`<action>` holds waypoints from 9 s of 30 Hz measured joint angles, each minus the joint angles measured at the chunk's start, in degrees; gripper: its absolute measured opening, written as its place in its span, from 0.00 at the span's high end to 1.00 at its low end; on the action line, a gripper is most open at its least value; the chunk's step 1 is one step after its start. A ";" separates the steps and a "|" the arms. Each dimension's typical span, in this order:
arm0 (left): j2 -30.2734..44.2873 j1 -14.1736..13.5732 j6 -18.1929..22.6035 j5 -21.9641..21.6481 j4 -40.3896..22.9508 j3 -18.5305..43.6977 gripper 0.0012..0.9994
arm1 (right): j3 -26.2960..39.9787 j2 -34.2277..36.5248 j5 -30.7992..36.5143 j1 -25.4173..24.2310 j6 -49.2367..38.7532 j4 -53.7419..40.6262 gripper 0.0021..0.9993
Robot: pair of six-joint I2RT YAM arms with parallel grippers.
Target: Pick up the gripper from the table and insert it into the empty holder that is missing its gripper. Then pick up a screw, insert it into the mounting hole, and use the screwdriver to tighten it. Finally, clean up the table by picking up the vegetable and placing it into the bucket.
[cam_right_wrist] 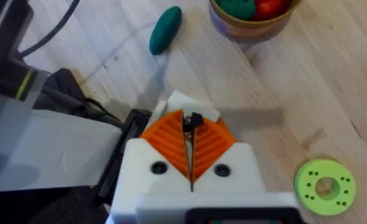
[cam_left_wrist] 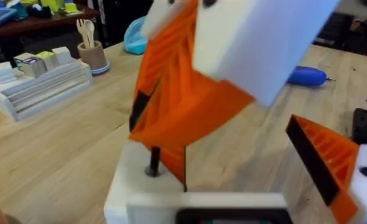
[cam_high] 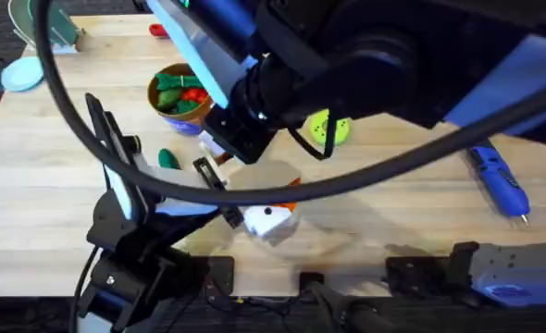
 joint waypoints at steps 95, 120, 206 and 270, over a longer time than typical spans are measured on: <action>0.11 0.00 0.01 0.16 -0.03 0.01 0.01 | -36.75 -52.63 -35.88 -48.76 -14.46 -16.33 0.01; 0.09 0.00 0.34 0.16 0.06 -0.01 1.00 | -37.75 -51.60 -22.12 -51.34 -21.60 -11.82 0.01; 0.11 0.00 0.38 0.16 0.03 -0.01 1.00 | -36.17 -0.22 6.40 -87.84 -45.69 3.58 0.01; 0.09 0.00 0.40 0.16 0.03 -0.01 1.00 | -47.55 -58.20 -17.46 -75.92 -8.83 33.05 0.98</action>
